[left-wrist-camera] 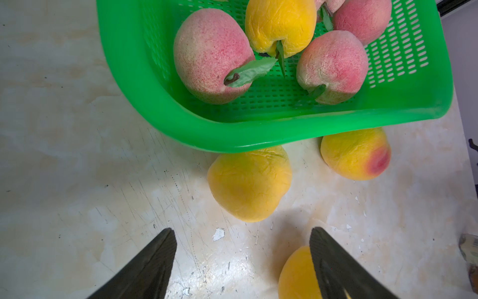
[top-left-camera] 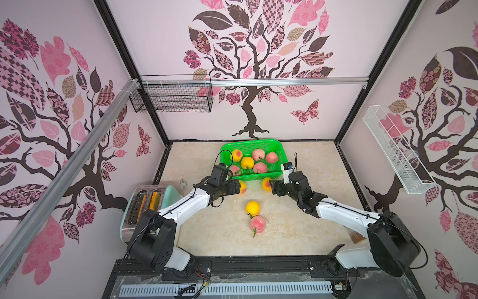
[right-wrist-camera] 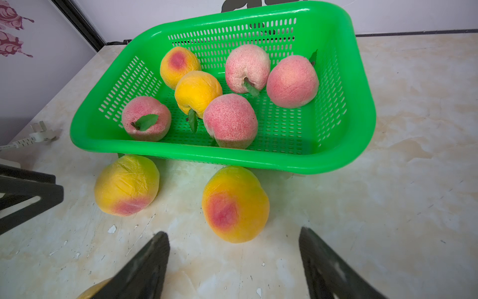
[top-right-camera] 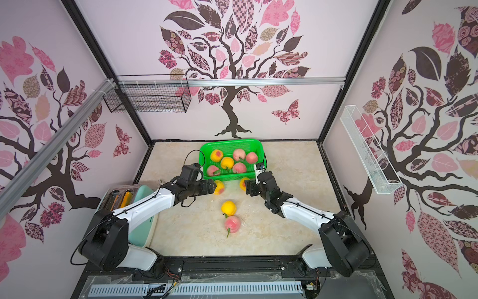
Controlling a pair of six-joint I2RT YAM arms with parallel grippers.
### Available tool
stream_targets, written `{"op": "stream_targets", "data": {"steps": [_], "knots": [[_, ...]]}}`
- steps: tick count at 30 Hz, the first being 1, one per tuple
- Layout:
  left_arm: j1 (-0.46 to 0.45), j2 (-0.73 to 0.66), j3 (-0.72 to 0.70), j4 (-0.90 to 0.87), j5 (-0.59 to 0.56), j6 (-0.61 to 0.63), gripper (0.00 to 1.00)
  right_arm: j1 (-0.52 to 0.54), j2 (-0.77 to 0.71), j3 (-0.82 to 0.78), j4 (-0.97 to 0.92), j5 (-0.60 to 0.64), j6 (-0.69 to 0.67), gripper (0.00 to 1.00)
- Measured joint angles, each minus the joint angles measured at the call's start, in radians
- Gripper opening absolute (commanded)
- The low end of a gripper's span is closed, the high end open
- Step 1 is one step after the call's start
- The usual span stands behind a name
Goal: Put the peaches into the basket
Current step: Pick up the peach from the center of the board.
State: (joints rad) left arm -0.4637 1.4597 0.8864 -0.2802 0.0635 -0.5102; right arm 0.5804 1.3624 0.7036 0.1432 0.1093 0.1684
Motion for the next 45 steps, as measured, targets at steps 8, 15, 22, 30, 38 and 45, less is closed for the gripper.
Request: {"op": "stream_targets", "data": {"steps": [8,15,22,30,38,45], "knots": [[-0.003,0.061,-0.008,0.07,-0.007,0.063,0.85,0.0,0.003,0.0,0.0,0.0,0.0,0.81],[-0.005,0.092,-0.008,0.081,0.0,0.099,0.85,0.0,0.011,0.0,0.0,0.0,0.0,0.81],[-0.018,0.131,0.003,0.115,0.055,0.145,0.84,0.0,0.011,0.0,0.0,0.0,0.0,0.81],[-0.027,0.174,0.042,0.097,0.042,0.17,0.84,0.0,0.011,0.0,0.0,0.0,0.0,0.81],[-0.027,0.212,0.076,0.092,0.037,0.176,0.84,0.0,0.011,0.0,0.0,0.0,0.0,0.81],[-0.027,0.26,0.105,0.051,0.019,0.186,0.83,0.0,0.011,0.0,0.0,0.0,0.0,0.81]]}}
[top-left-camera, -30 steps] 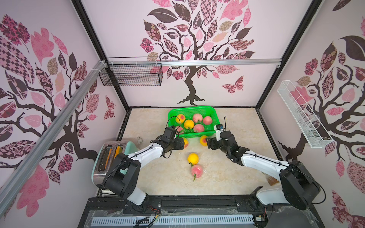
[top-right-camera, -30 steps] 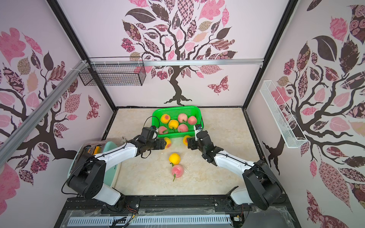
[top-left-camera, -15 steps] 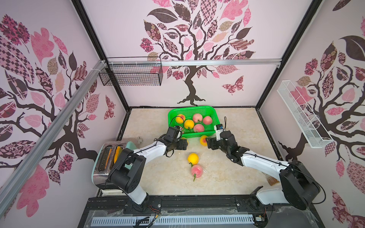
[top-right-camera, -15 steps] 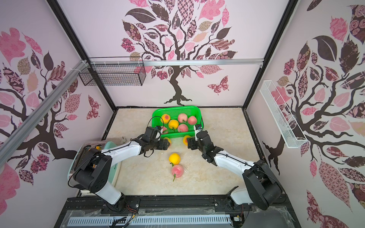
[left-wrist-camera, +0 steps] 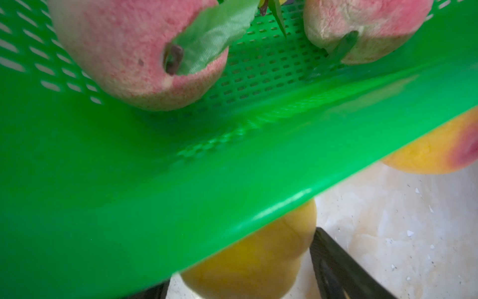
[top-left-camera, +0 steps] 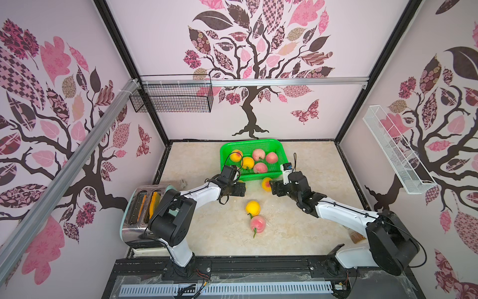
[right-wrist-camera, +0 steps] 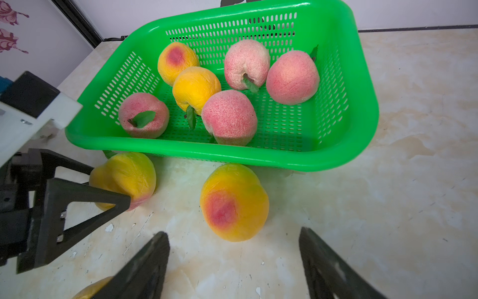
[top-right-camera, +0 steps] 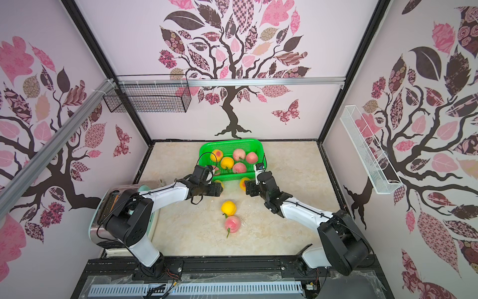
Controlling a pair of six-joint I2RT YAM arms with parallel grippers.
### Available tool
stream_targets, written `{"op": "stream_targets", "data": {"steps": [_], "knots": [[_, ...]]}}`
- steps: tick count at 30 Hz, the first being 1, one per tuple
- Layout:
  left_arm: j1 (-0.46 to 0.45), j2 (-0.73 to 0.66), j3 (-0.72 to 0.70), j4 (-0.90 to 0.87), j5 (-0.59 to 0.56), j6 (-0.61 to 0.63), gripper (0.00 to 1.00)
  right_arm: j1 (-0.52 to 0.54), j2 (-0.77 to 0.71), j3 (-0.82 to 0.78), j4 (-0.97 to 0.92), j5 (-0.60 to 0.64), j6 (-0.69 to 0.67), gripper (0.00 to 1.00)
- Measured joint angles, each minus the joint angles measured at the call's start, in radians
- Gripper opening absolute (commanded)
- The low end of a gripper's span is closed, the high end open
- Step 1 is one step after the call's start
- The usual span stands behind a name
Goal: Put the peaches into the basket
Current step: Pick up the peach from the center of the board.
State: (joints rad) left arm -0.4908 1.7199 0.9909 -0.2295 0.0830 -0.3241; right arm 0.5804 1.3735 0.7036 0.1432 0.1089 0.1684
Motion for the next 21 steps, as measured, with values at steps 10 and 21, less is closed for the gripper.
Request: {"op": "stream_targets", "data": {"steps": [10,21], "knots": [[0.0,0.011,0.015,-0.003,0.001,0.003,0.78,0.0,0.0,0.0,0.0,0.0,0.0,0.81],[0.0,0.012,0.016,-0.002,0.016,0.002,0.73,0.0,0.0,0.0,0.0,0.0,0.0,0.81]]}}
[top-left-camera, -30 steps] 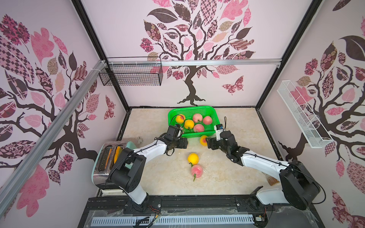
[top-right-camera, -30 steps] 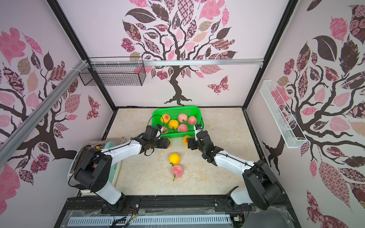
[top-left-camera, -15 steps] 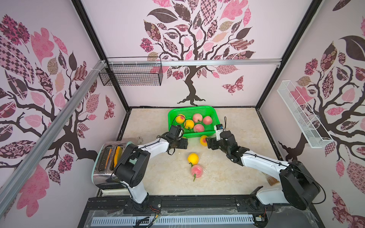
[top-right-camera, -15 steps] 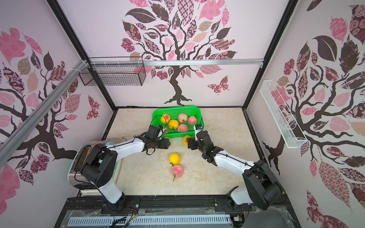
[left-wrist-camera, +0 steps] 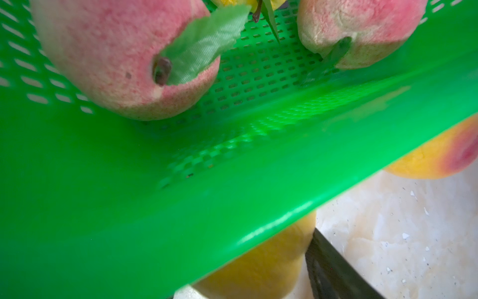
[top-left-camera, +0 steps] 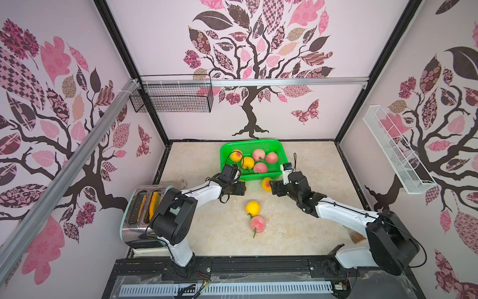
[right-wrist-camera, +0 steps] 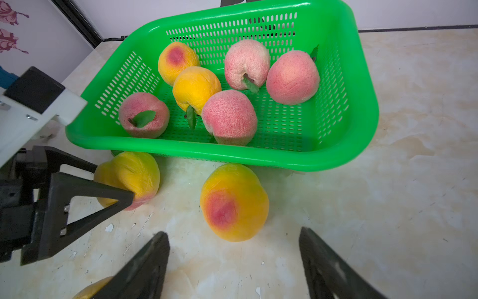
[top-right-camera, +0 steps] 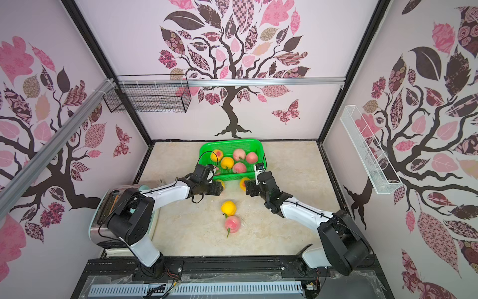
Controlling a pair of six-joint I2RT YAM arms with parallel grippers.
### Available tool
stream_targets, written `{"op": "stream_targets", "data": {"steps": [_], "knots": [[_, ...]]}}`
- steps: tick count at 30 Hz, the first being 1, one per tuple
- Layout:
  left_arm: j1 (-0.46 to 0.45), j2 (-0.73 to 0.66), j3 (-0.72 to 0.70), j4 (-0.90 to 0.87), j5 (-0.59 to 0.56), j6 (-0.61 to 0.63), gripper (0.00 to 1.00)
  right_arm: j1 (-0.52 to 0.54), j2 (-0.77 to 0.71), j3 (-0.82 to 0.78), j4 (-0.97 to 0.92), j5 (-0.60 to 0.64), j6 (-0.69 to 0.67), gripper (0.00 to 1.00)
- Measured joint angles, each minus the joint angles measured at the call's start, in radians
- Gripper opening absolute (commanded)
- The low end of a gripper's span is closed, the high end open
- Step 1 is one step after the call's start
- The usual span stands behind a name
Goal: Put the peaches into the basket
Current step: Pick up the peach from the center of the board.
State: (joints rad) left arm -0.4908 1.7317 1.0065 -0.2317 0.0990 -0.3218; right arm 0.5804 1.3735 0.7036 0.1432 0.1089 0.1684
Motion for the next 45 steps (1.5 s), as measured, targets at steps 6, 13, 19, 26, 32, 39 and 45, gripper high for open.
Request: {"op": "stream_targets", "data": {"steps": [6,13,19,26,32,39,45], "knots": [[0.0,0.0,-0.001,0.001,0.003,0.0,0.72,0.0,0.001,0.0,0.0,0.0,0.0,0.81],[0.0,0.0,-0.001,0.002,0.019,-0.001,0.71,0.0,0.006,0.0,0.0,0.001,0.0,0.81],[0.0,-0.011,-0.013,0.0,0.027,-0.008,0.71,0.0,0.006,0.0,0.0,0.001,0.0,0.81],[0.0,-0.088,-0.033,-0.029,0.038,-0.018,0.71,0.0,0.006,0.0,0.0,0.0,0.0,0.81],[0.0,-0.135,-0.033,-0.051,0.045,-0.019,0.71,0.0,0.006,0.0,0.0,0.0,0.0,0.81],[-0.001,-0.241,-0.034,-0.084,0.045,-0.022,0.71,0.0,0.006,0.0,0.0,0.0,0.0,0.81],[-0.001,-0.299,0.0,-0.096,0.045,-0.021,0.71,0.0,0.006,0.0,0.0,-0.002,0.001,0.81]]}}
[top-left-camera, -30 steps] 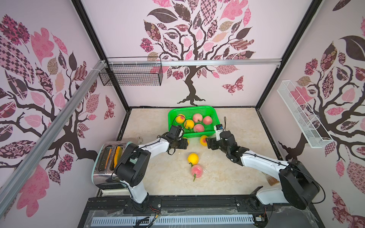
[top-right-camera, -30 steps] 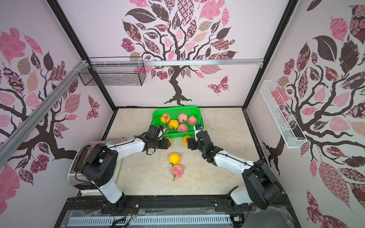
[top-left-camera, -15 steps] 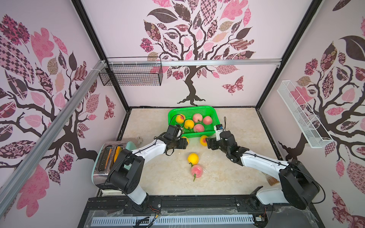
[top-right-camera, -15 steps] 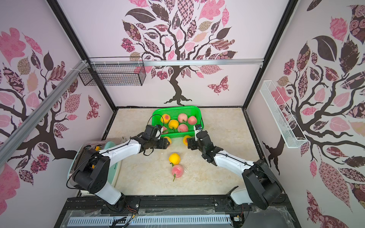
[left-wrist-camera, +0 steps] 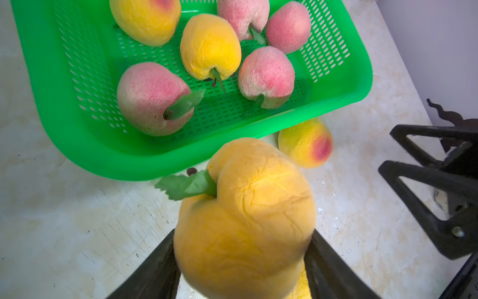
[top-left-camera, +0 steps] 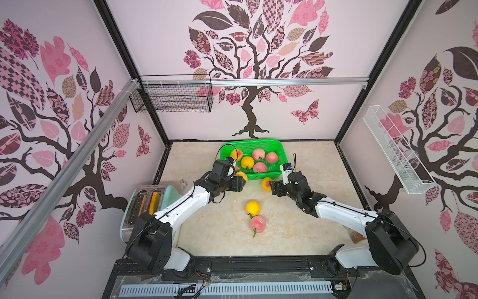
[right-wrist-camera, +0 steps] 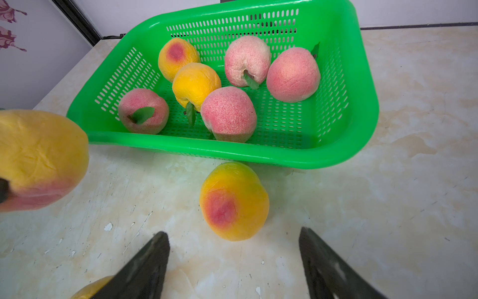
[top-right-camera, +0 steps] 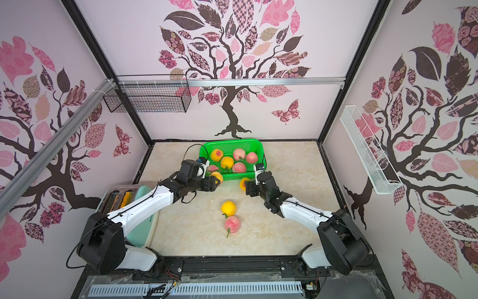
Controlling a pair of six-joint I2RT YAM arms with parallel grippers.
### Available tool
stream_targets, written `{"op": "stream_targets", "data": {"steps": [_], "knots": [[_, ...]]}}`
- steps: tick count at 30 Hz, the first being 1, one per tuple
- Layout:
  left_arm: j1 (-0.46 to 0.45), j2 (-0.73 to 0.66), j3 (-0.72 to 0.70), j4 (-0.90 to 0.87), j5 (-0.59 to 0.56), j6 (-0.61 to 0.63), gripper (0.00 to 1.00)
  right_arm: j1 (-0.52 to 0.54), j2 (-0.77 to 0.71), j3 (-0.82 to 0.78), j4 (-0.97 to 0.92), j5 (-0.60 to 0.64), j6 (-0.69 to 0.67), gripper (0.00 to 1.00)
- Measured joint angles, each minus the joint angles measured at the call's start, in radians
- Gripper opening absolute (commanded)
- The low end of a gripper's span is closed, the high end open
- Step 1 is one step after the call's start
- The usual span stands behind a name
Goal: Put the peaches into the basket
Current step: Pick up the peach from the center of the board.
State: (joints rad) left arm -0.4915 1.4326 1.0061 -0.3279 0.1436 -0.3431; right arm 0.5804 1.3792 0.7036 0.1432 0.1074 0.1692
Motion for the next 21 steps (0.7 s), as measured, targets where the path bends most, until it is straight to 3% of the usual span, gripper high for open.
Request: {"op": "stream_targets", "data": {"steps": [13,21], "knots": [[0.037,0.096,0.254,-0.026,0.013,-0.016,0.72,0.0,0.0,0.0,0.0,0.0,0.0,0.81],[0.086,0.23,0.288,-0.021,0.027,-0.071,0.73,0.0,-0.014,0.0,0.0,0.001,0.0,0.81]]}}
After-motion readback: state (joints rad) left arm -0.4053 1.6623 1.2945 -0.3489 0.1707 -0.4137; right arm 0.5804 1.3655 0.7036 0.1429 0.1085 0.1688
